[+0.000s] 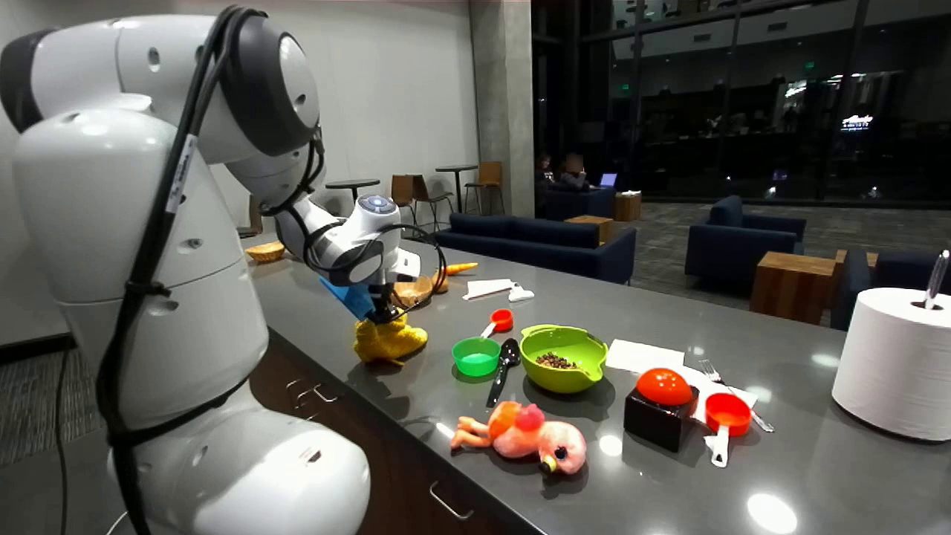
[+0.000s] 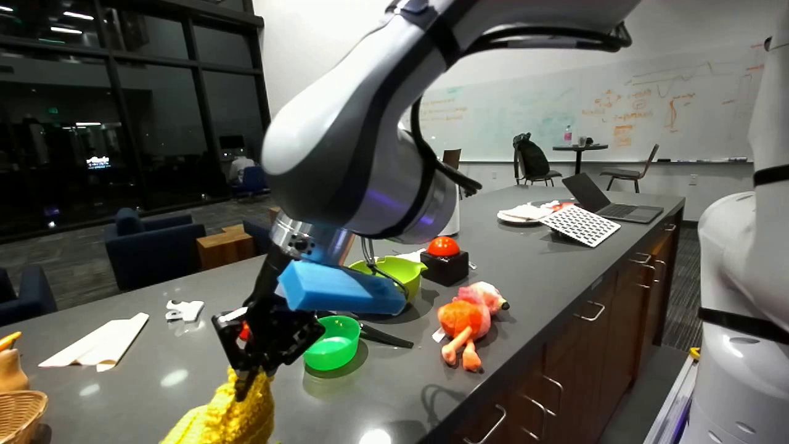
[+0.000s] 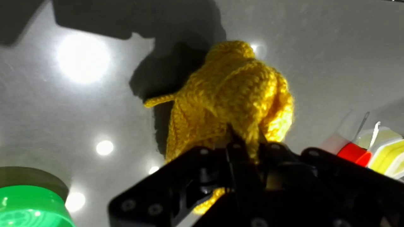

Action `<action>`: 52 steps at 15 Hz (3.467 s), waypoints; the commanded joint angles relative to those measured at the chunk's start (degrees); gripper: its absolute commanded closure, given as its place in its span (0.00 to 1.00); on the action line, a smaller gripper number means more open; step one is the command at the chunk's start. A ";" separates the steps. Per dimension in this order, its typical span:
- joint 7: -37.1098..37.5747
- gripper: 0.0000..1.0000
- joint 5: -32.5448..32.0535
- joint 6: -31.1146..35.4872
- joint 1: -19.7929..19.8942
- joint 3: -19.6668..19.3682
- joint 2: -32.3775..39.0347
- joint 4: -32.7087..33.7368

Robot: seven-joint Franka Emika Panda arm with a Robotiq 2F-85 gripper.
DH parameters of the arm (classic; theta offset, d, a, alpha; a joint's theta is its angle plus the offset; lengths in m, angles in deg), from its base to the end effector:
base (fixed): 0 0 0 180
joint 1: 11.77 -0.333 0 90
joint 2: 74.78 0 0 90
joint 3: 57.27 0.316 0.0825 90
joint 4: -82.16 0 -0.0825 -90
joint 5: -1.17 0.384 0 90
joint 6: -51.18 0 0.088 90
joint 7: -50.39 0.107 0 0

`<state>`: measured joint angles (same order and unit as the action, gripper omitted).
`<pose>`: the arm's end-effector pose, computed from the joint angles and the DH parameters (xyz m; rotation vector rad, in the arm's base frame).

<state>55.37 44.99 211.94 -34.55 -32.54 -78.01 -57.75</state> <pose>0.3636 0.3483 0.3576 -2.6229 -0.0932 -0.2569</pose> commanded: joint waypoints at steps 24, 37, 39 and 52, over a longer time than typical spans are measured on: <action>2.12 0.49 -23.42 -23.86 6.76 -9.90 6.04 0.87; 21.69 0.00 -33.24 -41.89 2.02 -6.08 11.70 19.24; 24.31 0.00 -34.50 -40.04 0.31 -5.43 15.35 22.10; 30.61 0.03 -43.54 -43.83 -11.48 -10.05 37.47 46.75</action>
<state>82.50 4.28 171.64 -42.62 -40.42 -44.54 -17.59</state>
